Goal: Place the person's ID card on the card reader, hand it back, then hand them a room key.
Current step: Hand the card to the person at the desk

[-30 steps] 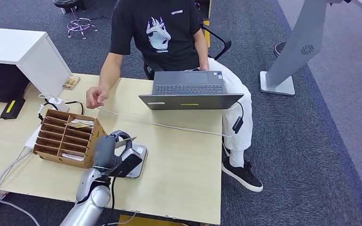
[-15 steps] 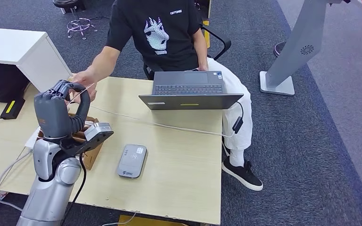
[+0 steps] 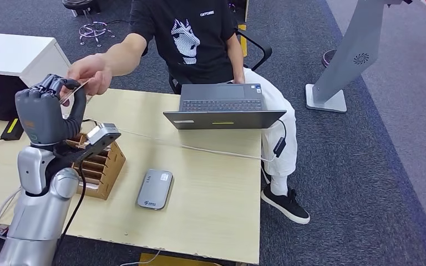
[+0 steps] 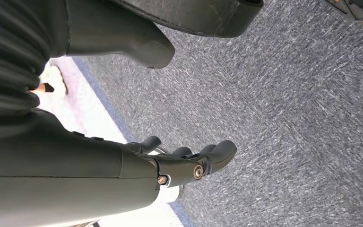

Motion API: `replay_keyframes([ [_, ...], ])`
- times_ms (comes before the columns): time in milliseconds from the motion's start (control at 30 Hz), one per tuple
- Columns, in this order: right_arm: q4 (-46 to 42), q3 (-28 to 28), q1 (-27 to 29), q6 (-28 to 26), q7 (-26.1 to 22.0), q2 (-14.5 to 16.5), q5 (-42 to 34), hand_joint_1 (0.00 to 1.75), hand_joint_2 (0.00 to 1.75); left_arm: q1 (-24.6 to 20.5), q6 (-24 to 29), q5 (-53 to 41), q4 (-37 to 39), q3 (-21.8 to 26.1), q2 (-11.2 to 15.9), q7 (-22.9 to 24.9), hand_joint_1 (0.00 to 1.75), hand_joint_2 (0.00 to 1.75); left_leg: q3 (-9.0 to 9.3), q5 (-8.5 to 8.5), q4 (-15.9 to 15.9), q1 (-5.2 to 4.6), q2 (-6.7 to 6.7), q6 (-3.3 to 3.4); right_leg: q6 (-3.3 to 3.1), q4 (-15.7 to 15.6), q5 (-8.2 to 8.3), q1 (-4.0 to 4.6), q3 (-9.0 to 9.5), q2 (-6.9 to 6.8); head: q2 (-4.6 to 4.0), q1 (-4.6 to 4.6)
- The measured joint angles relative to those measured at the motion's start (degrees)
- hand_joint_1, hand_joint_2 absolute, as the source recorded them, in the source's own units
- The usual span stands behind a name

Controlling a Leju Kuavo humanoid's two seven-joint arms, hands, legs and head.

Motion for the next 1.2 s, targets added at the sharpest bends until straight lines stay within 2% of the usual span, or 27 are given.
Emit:
replay_keyframes([
  [200,0.0,0.0,0.2,-0.1,-0.4,-0.2,-0.7,0.00,1.75,-0.8,3.2,2.0,6.0,2.3,-0.1,-2.0,1.75,1.75,0.02,0.00,0.0,-0.01,0.00,0.00,0.00,0.0,0.01,-0.01,0.01,0.00,0.00,0.01],
  [433,0.0,0.0,0.9,-0.1,-0.9,-0.6,-0.8,0.00,1.75,-0.8,3.5,1.5,9.3,4.7,-1.6,-4.0,1.75,1.75,-0.05,0.00,0.0,-0.01,0.05,0.00,-0.03,0.0,0.03,-0.01,-0.07,0.04,0.00,0.02],
  [467,0.0,0.0,0.9,-0.1,-0.9,-0.6,-0.8,0.00,1.75,-0.8,3.5,1.5,9.5,4.9,-1.8,-4.4,1.52,1.75,-0.08,-0.01,0.0,-0.01,0.05,0.00,-0.03,0.0,0.03,-0.01,-0.09,0.04,0.00,0.01],
  [567,0.0,0.0,1.0,-0.2,-0.9,-0.7,-0.8,0.00,1.75,-0.7,3.5,1.5,9.9,6.1,-2.9,-6.0,0.21,1.75,-0.18,-0.02,0.0,-0.02,0.06,0.02,-0.03,0.0,0.03,-0.01,-0.18,0.04,0.00,0.00],
  [600,0.0,0.0,1.0,-0.2,-0.9,-0.7,-0.9,0.00,1.75,-0.7,3.5,1.5,10.0,6.5,-3.3,-6.6,0.00,1.75,-0.21,-0.03,0.0,-0.02,0.05,0.02,-0.02,0.0,0.03,-0.02,-0.21,0.04,0.00,0.01],
  [833,0.0,0.0,1.1,-0.2,-0.9,-0.7,-1.1,0.00,1.75,-0.6,3.7,2.1,10.1,9.0,-5.5,-8.4,0.00,1.75,-0.23,-0.03,0.0,-0.02,0.04,0.03,0.00,0.0,0.01,-0.02,-0.22,0.01,0.00,0.01],
  [1200,0.0,0.0,1.1,-0.2,-0.8,-0.7,-1.7,0.00,1.75,1.1,3.7,2.8,7.8,9.0,-5.8,-7.3,0.00,1.75,-0.21,0.04,0.0,-0.02,0.02,-0.04,-0.05,0.0,0.06,-0.02,-0.21,0.00,0.00,0.01],
])
